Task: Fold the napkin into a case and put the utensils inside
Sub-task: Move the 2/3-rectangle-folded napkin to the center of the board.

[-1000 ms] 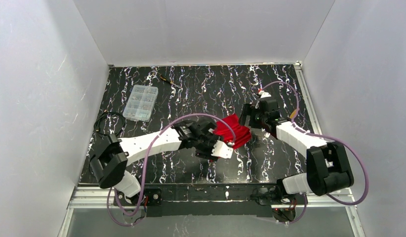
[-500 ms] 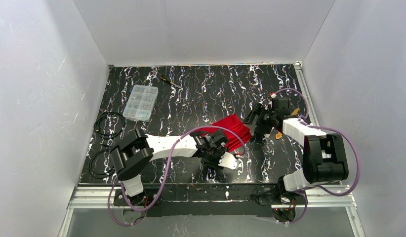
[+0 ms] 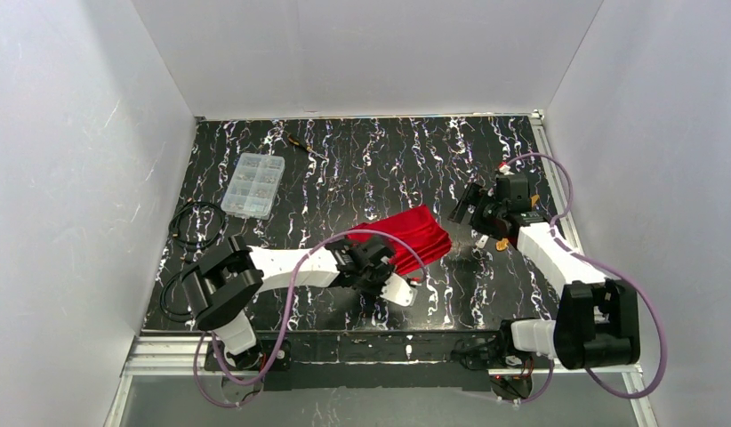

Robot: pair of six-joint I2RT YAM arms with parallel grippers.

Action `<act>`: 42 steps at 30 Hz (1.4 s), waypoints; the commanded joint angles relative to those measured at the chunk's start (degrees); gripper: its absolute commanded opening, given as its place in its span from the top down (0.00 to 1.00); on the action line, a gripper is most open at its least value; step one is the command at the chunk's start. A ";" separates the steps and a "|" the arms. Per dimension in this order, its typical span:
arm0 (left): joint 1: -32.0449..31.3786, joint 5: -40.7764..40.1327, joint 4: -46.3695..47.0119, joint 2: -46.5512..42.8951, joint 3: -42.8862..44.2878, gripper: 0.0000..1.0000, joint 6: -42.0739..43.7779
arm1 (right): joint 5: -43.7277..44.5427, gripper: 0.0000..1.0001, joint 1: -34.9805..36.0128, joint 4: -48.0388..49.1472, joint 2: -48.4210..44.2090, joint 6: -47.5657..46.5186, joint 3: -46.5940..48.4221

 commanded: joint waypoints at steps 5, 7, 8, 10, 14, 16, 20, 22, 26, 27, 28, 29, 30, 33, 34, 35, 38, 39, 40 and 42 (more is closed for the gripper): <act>9.69 -0.80 -6.03 -1.61 -6.46 1.00 8.31 | 2.43 0.01 -0.60 -0.37 -6.04 5.14 -2.19; 11.11 -0.98 -6.30 -2.32 -7.08 1.00 10.58 | 0.18 0.01 -0.94 -1.65 -3.90 5.19 -1.30; 11.91 -0.99 -6.40 -2.74 -7.33 1.00 11.64 | -1.14 0.01 -0.97 -2.50 -2.69 4.29 -0.37; 14.04 -0.68 -7.34 -3.68 -7.98 1.00 14.15 | -1.79 0.01 -0.79 -1.45 -2.57 4.49 -0.49; 18.66 2.18 -10.61 -8.21 -10.93 1.00 21.78 | 8.25 0.01 4.58 6.31 -8.92 1.53 -3.92; 20.97 3.50 -11.15 -10.77 -12.59 1.00 26.35 | 15.62 0.01 12.39 11.56 -11.67 -3.51 -5.77; 26.21 7.00 -13.14 -14.36 -13.03 1.00 31.56 | 23.67 0.01 22.39 16.36 -7.28 -18.67 -4.49; 29.00 8.88 -13.09 -16.16 -13.49 1.00 33.04 | 24.41 0.01 24.23 17.13 -4.60 -24.94 -3.22; 32.27 12.15 -11.52 -19.94 -15.72 0.98 36.52 | 18.25 0.01 26.09 20.48 -5.92 -39.36 -3.53; 32.99 12.91 -11.14 -20.33 -16.31 0.96 37.31 | 16.31 0.01 26.24 21.55 -6.95 -42.08 -4.14; 33.53 13.38 -10.42 -21.17 -16.76 0.94 37.58 | 14.20 0.01 26.28 22.36 -7.79 -44.36 -4.78; 33.93 13.74 -9.97 -21.62 -16.94 0.93 37.64 | 11.94 0.01 26.31 22.78 -8.10 -46.91 -5.22; 34.28 14.15 -9.99 -21.89 -16.84 0.92 37.35 | 9.55 0.01 26.33 22.38 -7.73 -49.21 -5.04; 35.34 15.62 -9.92 -22.99 -15.96 0.90 35.59 | 7.96 0.01 28.29 17.60 -4.41 -53.07 -2.01; 35.64 16.29 -9.82 -23.58 -15.84 0.90 34.92 | 7.56 0.01 28.83 16.63 -3.57 -53.50 -1.39; 35.87 17.12 -9.65 -24.26 -15.91 0.89 34.27 | 6.60 0.02 29.42 16.39 -3.19 -53.80 -1.18; 36.17 18.67 -7.08 -26.81 -17.92 0.84 33.27 | 8.22 0.01 32.55 15.30 -2.11 -56.62 -0.76; 36.13 19.00 -5.82 -27.76 -18.85 0.83 32.96 | 10.07 0.01 34.14 14.03 -1.40 -58.54 -0.36; 36.17 19.10 -4.67 -28.50 -19.62 0.83 32.76 | 12.27 0.01 35.74 13.20 -0.65 -60.54 -0.33; 36.13 19.11 -3.78 -29.36 -20.36 0.82 32.01 | 15.00 0.01 38.01 13.05 0.04 -63.77 -1.22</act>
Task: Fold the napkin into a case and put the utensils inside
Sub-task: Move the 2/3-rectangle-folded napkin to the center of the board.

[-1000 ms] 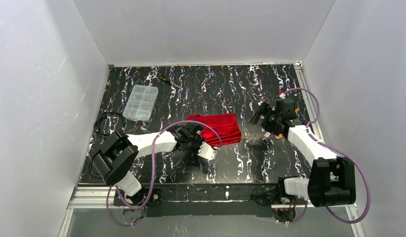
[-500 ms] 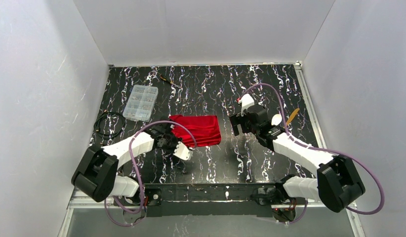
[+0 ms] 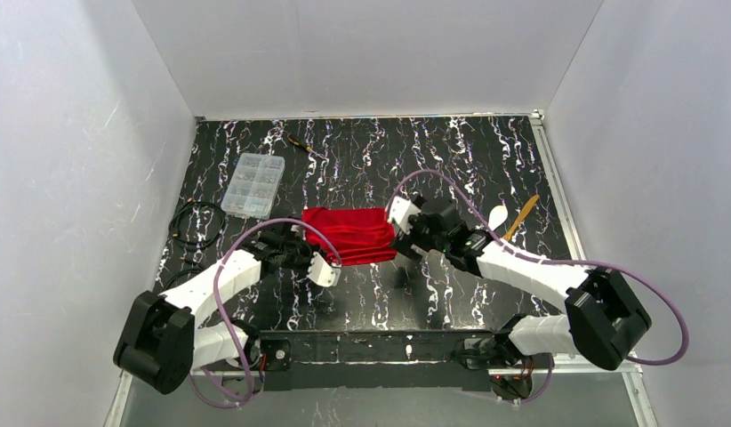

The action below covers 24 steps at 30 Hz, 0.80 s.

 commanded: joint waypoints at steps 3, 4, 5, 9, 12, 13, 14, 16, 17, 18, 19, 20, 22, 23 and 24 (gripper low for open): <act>0.36 4.11 1.26 -2.74 -1.79 0.80 -4.16 | 5.77 0.01 6.32 -0.25 1.49 -11.18 -0.17; 0.37 4.54 0.56 -2.64 -1.75 0.79 -4.43 | 6.12 0.01 7.18 0.11 1.92 -11.54 -0.23; 0.38 5.09 -0.07 -2.54 -1.79 0.78 -4.24 | 6.13 0.01 7.95 0.12 2.57 -11.81 -0.04; 0.37 5.51 0.57 -2.20 -3.95 0.75 -1.93 | 5.56 0.01 10.97 1.06 5.14 -12.83 -0.44; 0.36 4.99 0.86 -1.17 -4.73 0.74 -0.24 | 4.67 0.01 12.32 1.96 7.22 -12.46 -0.23; 0.37 4.71 0.67 -0.70 -4.80 0.74 0.06 | 4.03 0.02 12.44 2.01 7.94 -12.05 0.07; 0.35 4.39 0.38 -0.29 -4.82 0.74 0.63 | 3.46 0.02 12.48 1.98 8.38 -11.51 0.21; 0.38 4.02 0.94 0.29 -5.10 0.74 0.74 | 2.52 0.03 12.49 2.34 8.93 -10.79 0.16; 0.35 3.99 1.31 0.56 -5.28 0.74 0.73 | 2.01 0.04 12.50 2.52 9.32 -10.61 0.07; 0.37 3.92 1.82 1.00 -5.49 0.74 0.82 | 1.59 0.04 12.43 2.74 9.76 -10.39 0.11; 0.36 3.63 2.59 1.64 -5.78 0.74 0.86 | 1.33 0.04 12.45 2.81 10.16 -10.30 0.08; 0.33 2.88 3.94 2.57 -6.30 0.74 0.89 | 1.43 0.05 12.49 3.10 10.63 -10.10 0.00; 0.33 1.61 5.62 4.51 -6.77 0.74 1.14 | 1.77 0.06 12.43 4.07 11.28 -9.95 -0.13; 0.33 0.82 6.71 5.71 -7.03 0.75 0.89 | 1.94 0.07 12.47 4.30 11.76 -9.94 0.03; 0.37 0.23 7.52 6.38 -7.12 0.77 0.64 | 2.18 0.08 12.50 4.49 12.22 -9.82 0.25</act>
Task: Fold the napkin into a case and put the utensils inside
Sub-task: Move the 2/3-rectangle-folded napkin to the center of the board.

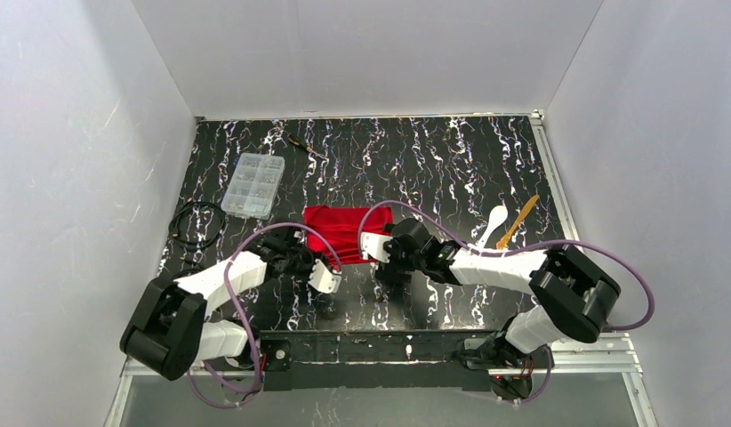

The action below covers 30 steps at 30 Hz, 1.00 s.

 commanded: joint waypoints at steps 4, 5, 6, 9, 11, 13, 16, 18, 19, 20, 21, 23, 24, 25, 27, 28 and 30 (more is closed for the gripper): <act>0.24 -2.56 2.20 5.01 -1.30 0.83 -0.26 | 1.51 0.17 0.06 4.54 3.79 1.09 1.05; 0.25 -2.41 2.00 5.07 -1.11 0.84 -0.15 | 1.83 0.18 0.11 5.20 4.29 1.31 1.00; 0.25 -2.36 2.05 5.08 -0.89 0.86 0.00 | 2.43 0.19 0.04 6.10 4.79 1.64 0.71; 0.19 -2.63 1.79 5.39 0.04 0.91 -0.46 | 3.70 0.23 0.07 8.65 5.94 2.90 0.58; 0.22 -3.14 1.11 5.52 0.56 0.93 -0.78 | 4.66 0.25 0.11 9.61 6.73 3.06 0.90; 0.24 -3.46 0.88 5.44 0.76 0.96 -1.21 | 5.27 0.29 0.09 10.41 7.30 2.71 1.19; 0.24 -3.73 0.74 5.43 1.37 1.00 -1.88 | 4.53 0.47 0.04 9.22 8.15 2.41 2.55; 0.24 -3.52 -0.06 5.60 2.49 1.00 -3.07 | 3.37 0.67 0.08 7.01 8.83 2.71 3.78; 0.23 -3.38 -0.68 5.71 3.20 1.00 -3.45 | 3.04 0.75 0.06 6.25 8.96 3.05 4.06; 0.17 -3.20 -1.11 5.71 3.81 1.00 -4.03 | 2.72 0.80 0.01 5.50 8.92 3.52 4.22; 0.21 -3.12 -1.45 5.63 4.44 1.00 -4.78 | 2.45 0.85 0.04 4.73 8.77 4.07 4.42; 0.32 -2.86 -2.23 5.49 5.86 1.00 -6.60 | 1.95 0.94 0.03 3.18 8.23 5.60 4.73; 0.29 -2.55 -3.13 5.30 6.53 1.00 -7.56 | 1.66 0.96 0.00 2.60 7.84 6.40 4.71; 0.40 -2.05 -4.12 5.12 7.22 1.00 -8.51 | 1.38 0.97 0.07 2.38 7.34 7.20 4.51; 0.42 -0.69 -6.42 4.13 8.26 1.00 -9.25 | 0.85 0.98 0.04 2.44 6.02 8.70 3.92; 0.42 0.00 -7.41 3.52 8.63 1.00 -9.45 | 0.59 0.98 0.09 2.36 5.43 9.30 3.70; 0.42 1.48 -9.99 2.31 9.41 1.00 -9.59 | 0.11 0.98 0.13 2.18 4.32 10.15 3.44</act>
